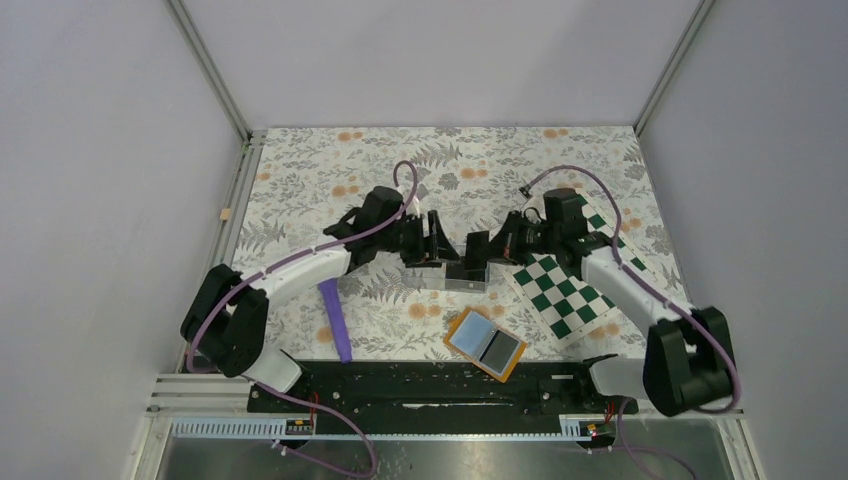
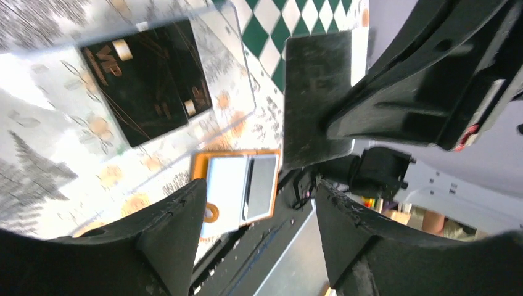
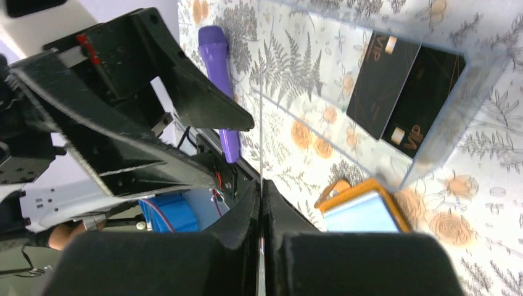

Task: Put the credit cards into the card holder
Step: Insert the credit card into the card slot.

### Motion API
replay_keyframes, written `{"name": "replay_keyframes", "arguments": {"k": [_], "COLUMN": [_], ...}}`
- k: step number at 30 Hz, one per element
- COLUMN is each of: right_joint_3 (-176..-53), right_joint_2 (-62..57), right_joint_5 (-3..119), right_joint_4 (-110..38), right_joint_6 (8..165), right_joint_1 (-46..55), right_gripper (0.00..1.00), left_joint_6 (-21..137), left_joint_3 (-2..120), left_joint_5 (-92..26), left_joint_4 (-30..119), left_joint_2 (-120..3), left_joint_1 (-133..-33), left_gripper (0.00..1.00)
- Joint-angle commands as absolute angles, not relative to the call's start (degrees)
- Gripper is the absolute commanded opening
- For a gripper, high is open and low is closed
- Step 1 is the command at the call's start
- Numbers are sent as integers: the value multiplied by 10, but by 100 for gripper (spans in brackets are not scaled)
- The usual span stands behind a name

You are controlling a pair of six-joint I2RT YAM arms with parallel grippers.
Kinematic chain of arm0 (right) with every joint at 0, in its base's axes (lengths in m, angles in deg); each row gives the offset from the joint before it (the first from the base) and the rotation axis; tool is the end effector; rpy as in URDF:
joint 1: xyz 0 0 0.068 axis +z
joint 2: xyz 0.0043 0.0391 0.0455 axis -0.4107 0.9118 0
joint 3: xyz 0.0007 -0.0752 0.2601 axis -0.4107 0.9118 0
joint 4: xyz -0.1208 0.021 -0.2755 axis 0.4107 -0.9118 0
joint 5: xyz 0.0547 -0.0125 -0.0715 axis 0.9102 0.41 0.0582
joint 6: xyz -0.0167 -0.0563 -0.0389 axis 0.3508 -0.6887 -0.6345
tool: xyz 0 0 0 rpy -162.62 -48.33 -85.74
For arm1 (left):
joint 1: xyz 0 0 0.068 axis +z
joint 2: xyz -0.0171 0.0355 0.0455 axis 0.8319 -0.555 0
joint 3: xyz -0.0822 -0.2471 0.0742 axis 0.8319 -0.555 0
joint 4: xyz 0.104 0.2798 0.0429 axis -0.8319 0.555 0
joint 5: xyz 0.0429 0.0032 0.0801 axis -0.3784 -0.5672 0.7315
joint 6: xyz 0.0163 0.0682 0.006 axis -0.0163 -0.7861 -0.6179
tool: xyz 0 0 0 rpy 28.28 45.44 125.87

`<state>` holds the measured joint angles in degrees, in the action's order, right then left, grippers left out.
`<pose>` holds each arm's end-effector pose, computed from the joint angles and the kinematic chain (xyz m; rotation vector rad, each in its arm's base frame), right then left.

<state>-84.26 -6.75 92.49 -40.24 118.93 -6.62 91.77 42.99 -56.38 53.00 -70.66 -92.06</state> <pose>0.3040 0.1369 0.2031 -0.0059 2.3429 1.3356 0.2920 -0.2474 0.2030 0.1349 2.4817 -1.3111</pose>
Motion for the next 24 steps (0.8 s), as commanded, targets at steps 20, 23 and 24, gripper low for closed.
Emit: {"name": "replay_keyframes", "arguments": {"k": [20,23,24], "right_joint_3": [-608,-606,-606], "right_joint_2": [-312,-292,-284], "right_joint_5": [827,815,812], "right_joint_4": [-607,-613,-613], "right_joint_6": [1255,1244,1239], "right_joint_1": [-62,-62,-62], "right_gripper": [0,0,0], "left_joint_6": [1067,1083,1088], "left_joint_3": [248,248,247], "left_joint_5": [-529,-523,-520], "left_joint_4": [384,375,375], "left_joint_2": [-764,-780,-782], "left_joint_1": [-1059,-1070,-1073], "left_gripper": [64,62,60]}}
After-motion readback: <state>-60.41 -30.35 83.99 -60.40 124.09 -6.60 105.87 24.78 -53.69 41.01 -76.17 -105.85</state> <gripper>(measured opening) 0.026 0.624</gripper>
